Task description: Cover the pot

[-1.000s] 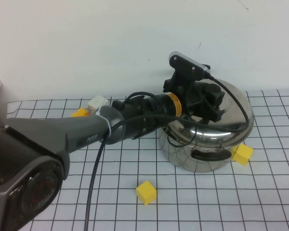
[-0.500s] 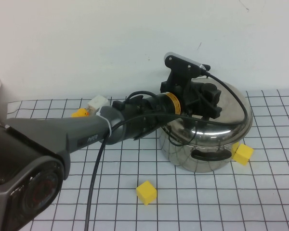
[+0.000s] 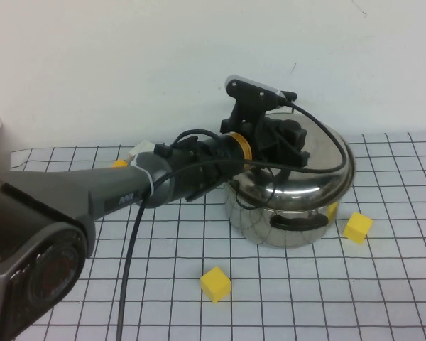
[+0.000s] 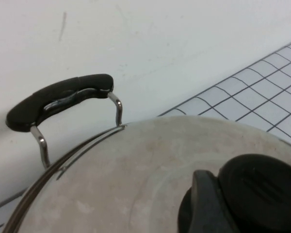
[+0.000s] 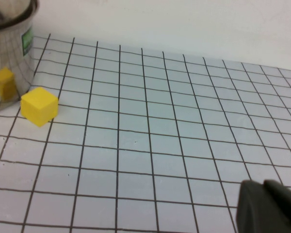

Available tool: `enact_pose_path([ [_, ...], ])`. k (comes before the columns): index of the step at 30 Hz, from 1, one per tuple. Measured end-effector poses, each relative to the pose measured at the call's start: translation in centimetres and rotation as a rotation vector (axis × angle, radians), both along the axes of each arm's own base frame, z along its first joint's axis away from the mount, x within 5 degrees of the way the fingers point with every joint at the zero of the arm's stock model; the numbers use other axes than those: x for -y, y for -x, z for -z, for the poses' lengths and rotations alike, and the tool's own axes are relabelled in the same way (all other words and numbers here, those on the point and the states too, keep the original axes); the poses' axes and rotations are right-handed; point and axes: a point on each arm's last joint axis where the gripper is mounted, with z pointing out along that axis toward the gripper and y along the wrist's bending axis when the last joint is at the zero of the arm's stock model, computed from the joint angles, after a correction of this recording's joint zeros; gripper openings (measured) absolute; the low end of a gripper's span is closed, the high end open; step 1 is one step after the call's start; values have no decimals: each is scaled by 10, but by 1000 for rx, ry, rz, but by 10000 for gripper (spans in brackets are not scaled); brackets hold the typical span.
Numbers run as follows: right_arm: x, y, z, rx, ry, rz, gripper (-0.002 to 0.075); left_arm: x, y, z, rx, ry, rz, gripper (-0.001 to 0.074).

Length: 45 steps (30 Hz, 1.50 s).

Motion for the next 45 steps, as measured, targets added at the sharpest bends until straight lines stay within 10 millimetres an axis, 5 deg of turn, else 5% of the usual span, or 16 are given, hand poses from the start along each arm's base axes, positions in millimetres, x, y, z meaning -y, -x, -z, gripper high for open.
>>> enact_pose_path([
  [14, 0, 0, 0, 0, 0, 0, 9, 2, 2, 0, 51, -62, 66, 337],
  [20, 0, 0, 0, 0, 0, 0, 9, 0, 5, -10, 98, -125, 79, 579],
  [23, 0, 0, 0, 0, 0, 0, 9, -7, 8, -38, 125, -156, 30, 598],
  [26, 0, 0, 0, 0, 0, 0, 9, -23, 16, -83, 163, -205, -59, 537],
  [36, 0, 0, 0, 0, 0, 0, 9, -108, 87, -232, 200, -268, -442, 48],
  [39, 0, 0, 0, 0, 0, 0, 9, -133, 118, -262, 161, -208, -527, 14],
  [45, 0, 0, 0, 0, 0, 0, 9, -176, 187, -283, 85, -81, -567, 0],
])
